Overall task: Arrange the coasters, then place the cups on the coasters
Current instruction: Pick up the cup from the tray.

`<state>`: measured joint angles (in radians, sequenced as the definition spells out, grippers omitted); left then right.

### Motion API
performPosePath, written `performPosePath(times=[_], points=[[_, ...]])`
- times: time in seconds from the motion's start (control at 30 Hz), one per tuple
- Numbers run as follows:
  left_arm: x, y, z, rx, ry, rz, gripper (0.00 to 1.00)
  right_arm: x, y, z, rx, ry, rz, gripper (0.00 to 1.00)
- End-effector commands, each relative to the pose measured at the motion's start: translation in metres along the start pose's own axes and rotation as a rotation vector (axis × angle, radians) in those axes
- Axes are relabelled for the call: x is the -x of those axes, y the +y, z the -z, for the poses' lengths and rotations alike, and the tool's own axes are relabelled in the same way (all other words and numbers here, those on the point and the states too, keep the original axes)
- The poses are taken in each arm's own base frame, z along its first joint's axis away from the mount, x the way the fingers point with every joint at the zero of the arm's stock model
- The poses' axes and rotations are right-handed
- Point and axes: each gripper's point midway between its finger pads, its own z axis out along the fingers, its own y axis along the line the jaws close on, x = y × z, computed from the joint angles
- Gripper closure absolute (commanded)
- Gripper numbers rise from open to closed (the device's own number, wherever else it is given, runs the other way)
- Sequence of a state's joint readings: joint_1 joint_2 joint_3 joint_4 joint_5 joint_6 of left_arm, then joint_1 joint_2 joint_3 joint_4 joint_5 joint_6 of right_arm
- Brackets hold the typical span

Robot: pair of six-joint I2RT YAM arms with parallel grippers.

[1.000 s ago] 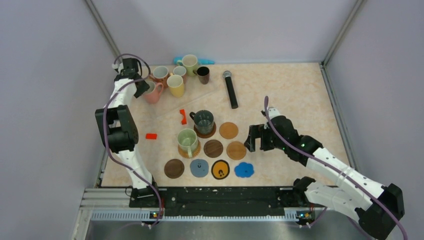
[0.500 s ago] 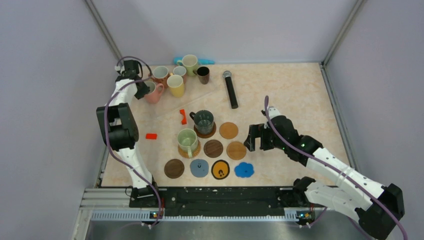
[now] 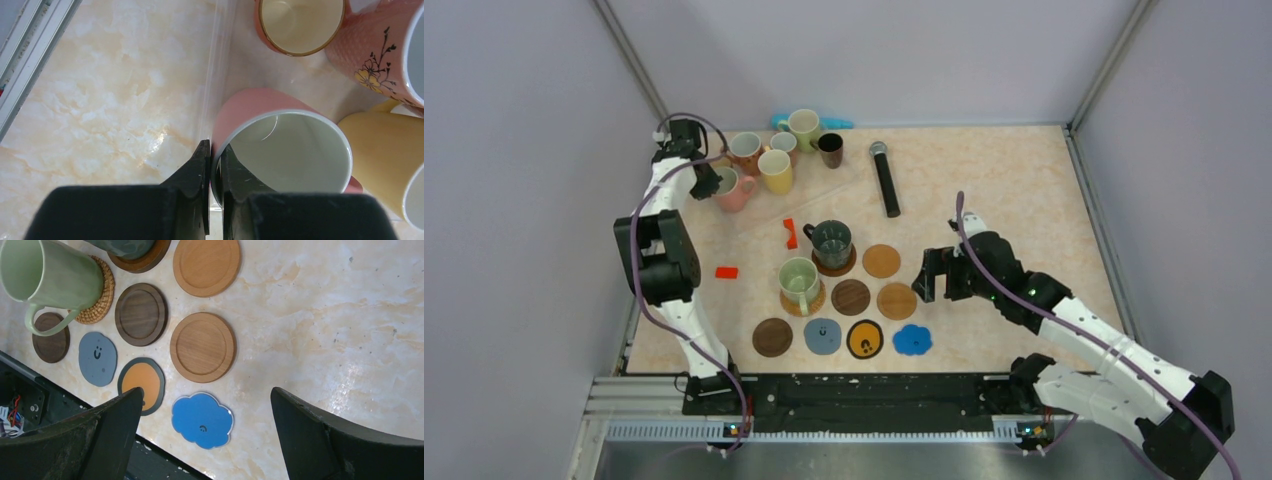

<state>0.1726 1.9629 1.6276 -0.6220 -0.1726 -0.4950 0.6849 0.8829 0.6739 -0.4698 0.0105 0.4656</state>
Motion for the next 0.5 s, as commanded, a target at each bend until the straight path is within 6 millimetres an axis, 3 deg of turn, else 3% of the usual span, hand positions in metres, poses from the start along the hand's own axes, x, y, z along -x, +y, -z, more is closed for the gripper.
performPosePath(times=[0.0,0.23,0.47], points=[[0.049,-0.015,0.055,-0.095,-0.158,0.026,1.00,0.007,0.002,0.002,0.014,-0.045,-0.012,0.02],[0.048,-0.020,0.085,-0.164,-0.161,-0.020,1.00,0.006,0.003,0.003,0.021,-0.047,-0.013,0.02],[0.019,-0.017,0.116,-0.236,-0.109,-0.044,1.00,0.005,0.003,0.005,0.024,-0.046,-0.013,0.02]])
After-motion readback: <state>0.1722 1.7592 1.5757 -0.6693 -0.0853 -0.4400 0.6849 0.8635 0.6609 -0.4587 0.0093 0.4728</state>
